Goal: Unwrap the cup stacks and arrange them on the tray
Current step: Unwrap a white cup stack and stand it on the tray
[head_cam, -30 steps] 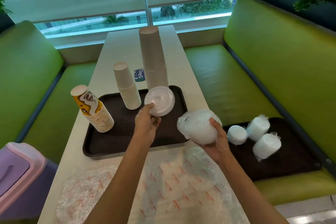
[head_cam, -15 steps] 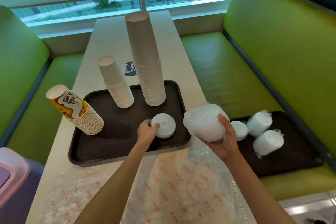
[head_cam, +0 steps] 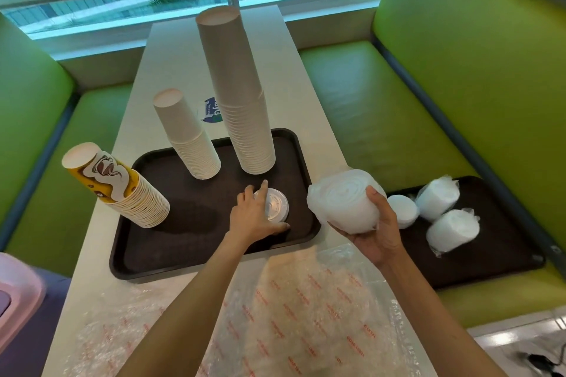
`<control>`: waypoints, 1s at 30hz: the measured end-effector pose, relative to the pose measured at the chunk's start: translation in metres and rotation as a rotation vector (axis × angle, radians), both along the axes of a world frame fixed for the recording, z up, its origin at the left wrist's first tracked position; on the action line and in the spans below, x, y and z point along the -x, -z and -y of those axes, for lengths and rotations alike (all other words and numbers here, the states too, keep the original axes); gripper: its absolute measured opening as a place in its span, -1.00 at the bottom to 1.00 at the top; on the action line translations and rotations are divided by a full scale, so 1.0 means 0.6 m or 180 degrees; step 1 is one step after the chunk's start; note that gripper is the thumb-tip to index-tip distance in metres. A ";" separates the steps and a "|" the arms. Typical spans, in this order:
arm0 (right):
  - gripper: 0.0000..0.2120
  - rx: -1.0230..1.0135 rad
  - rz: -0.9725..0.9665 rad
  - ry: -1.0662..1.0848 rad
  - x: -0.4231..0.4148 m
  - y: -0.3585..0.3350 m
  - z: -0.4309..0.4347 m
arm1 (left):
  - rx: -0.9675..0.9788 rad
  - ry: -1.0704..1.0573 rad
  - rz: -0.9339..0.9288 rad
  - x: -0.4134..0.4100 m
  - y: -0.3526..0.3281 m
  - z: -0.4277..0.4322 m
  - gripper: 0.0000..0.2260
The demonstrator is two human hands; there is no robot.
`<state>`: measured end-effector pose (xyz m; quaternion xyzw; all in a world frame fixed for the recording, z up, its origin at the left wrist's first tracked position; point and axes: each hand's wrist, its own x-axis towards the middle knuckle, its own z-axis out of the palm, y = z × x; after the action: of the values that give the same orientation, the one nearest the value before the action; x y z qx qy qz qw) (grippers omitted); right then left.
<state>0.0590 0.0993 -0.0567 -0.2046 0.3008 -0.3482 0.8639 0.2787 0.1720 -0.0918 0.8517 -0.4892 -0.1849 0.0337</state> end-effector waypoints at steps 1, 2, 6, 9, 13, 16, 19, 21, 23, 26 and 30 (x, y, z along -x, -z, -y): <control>0.00 -0.0012 -0.0020 -0.0007 0.000 0.001 0.000 | -0.0026 0.0015 0.0016 -0.002 0.000 0.003 -0.02; 0.01 -0.0030 -0.0030 -0.0006 0.001 0.002 0.001 | -0.0030 0.0013 0.0002 -0.003 -0.001 0.006 -0.04; -0.02 -0.0041 -0.0017 0.0033 0.005 0.003 0.000 | -0.0037 -0.0028 -0.0161 -0.007 -0.009 0.012 -0.07; -0.02 -0.0052 -0.0026 0.0025 0.005 0.002 -0.001 | -0.0056 -0.0029 -0.0215 -0.009 -0.012 0.013 -0.06; -0.02 -0.0064 -0.0049 0.0002 0.004 0.001 -0.004 | -0.0005 -0.0030 -0.0166 -0.004 -0.010 0.009 -0.08; 0.01 -0.0067 -0.0097 0.0009 0.007 -0.001 -0.006 | 0.0082 -0.0009 -0.0098 0.005 -0.008 0.013 -0.09; 0.05 -0.0083 -0.0130 0.0041 0.014 -0.002 -0.005 | 0.0141 0.0003 -0.0041 0.013 -0.005 0.025 -0.10; 0.05 -0.0087 -0.0165 0.0040 0.018 -0.003 -0.005 | 0.0157 0.0011 -0.0031 0.019 -0.003 0.034 -0.11; 0.05 -0.0070 -0.0229 0.0027 0.023 -0.004 -0.006 | 0.0151 0.0001 -0.0029 0.024 -0.001 0.042 -0.11; 0.04 -0.0073 -0.0307 0.0035 0.028 -0.007 -0.008 | 0.0100 -0.0029 -0.0090 0.029 -0.004 0.047 -0.06; 0.06 -0.0054 -0.0303 -0.0012 0.031 -0.015 -0.011 | 0.0808 -0.0454 -0.0772 0.033 -0.048 0.033 -0.08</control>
<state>0.0404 0.1062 -0.0477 -0.2141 0.3441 -0.3340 0.8510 0.2591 0.1521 -0.0630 0.8446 -0.4393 -0.2201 0.2126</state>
